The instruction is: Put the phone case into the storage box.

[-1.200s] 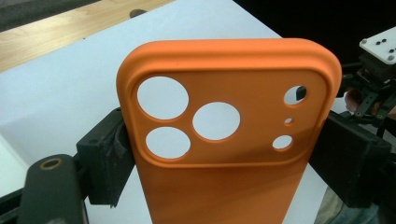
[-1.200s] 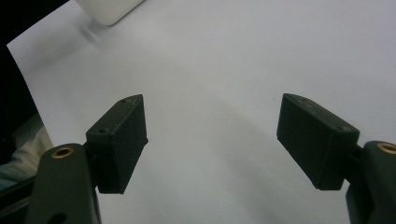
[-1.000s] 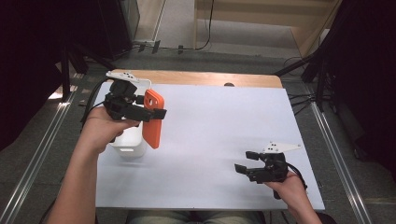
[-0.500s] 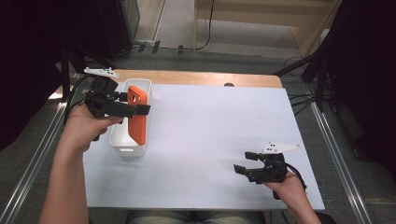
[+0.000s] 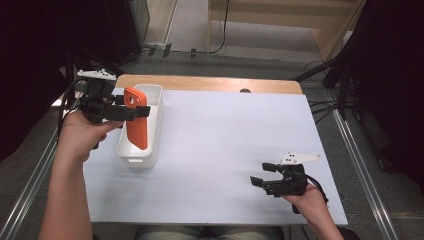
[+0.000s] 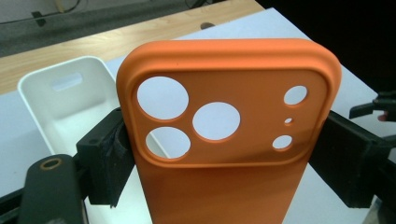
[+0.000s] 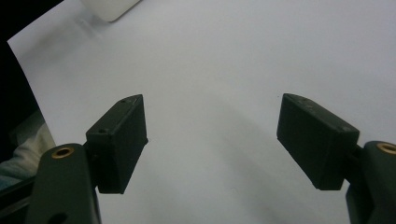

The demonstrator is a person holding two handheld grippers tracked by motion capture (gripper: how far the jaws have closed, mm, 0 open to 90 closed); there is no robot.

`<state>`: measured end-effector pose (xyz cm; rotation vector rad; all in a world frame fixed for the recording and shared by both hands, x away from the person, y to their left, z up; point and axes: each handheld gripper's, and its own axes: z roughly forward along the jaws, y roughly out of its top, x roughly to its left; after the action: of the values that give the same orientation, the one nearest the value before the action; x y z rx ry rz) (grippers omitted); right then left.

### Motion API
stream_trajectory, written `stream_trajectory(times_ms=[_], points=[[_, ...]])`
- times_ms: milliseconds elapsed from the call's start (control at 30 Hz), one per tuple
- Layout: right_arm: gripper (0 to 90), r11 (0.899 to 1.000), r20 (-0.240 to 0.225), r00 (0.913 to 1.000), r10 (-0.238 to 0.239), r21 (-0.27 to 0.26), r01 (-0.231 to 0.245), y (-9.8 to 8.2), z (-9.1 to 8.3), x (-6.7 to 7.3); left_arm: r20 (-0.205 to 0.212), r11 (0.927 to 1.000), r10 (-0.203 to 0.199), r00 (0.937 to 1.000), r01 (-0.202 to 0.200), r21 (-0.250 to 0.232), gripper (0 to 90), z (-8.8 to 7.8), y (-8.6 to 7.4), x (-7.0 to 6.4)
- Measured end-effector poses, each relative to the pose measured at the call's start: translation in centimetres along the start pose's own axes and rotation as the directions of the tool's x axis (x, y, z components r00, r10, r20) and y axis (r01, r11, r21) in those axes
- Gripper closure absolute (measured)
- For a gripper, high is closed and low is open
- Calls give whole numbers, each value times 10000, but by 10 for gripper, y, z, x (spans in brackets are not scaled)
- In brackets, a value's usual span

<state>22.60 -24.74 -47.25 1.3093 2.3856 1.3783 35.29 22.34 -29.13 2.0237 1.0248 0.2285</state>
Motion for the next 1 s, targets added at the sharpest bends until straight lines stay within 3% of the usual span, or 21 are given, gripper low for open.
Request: stream_trajectory(times_ms=[400,533,633,667,733,867,1000], points=[[231,9999,92,9999,121,-90,-120,0,-1,0,-595,9964,-511,9969,469,-702,154,0,-2,10],[232,9999,93,9999,112,-88,-111,0,-1,-1,-1043,9919,-906,9904,804,-981,154,7,-3,15],[231,9999,98,9999,111,-81,-110,0,-1,-1,-1208,9909,-948,9881,821,-1067,154,10,-4,15],[231,9999,110,9999,103,-74,-102,0,-2,-1,-1488,9888,-1052,9833,874,-1212,153,13,-4,15],[231,9999,115,9999,103,-78,-102,0,-2,-1,-1670,9867,-1126,9795,904,-1354,153,15,-4,15],[231,9999,125,9998,126,-94,-125,0,-1,0,-1956,9767,-1325,9717,943,-1929,154,19,-7,17],[231,9998,89,9998,149,-89,-148,0,-1,-1,-2152,9708,-1581,9637,1118,-2125,154,23,-7,20]])
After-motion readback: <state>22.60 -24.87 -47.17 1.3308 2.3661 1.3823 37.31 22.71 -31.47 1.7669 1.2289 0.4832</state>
